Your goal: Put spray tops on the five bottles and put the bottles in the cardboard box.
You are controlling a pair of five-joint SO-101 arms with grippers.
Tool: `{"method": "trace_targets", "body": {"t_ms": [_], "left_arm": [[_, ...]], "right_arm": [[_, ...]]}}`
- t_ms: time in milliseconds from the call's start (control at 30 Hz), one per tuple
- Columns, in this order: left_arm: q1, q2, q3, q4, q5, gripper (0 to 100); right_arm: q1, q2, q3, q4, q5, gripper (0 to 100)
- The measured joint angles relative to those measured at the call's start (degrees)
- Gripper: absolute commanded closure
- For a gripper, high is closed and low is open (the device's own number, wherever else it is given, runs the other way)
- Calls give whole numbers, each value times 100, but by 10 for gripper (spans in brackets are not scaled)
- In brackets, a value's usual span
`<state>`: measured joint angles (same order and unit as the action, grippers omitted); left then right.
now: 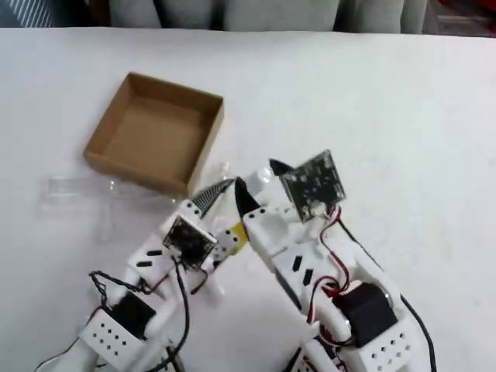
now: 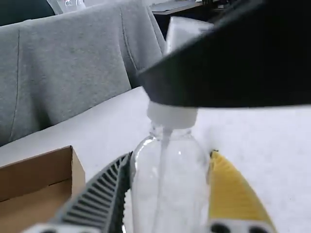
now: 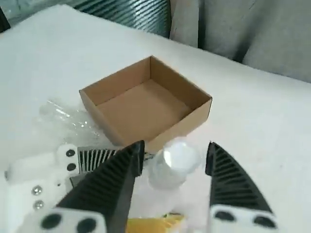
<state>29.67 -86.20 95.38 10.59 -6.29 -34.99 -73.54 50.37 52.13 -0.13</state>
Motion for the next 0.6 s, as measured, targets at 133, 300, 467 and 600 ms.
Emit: {"method": "trace_targets", "body": {"t_ms": [133,300,467,600], "left_arm": [[0,0,0,0,0,976],[0,0,0,0,0,976],[0,0,0,0,0,976],[0,0,0,0,0,976]], "right_arm": [[-18,88,-510,44,0,813],[0,369,-1767,835,0,815],[633,527,-2426,1565,0,885],[1442,589,-1978,1688,0,971]]}}
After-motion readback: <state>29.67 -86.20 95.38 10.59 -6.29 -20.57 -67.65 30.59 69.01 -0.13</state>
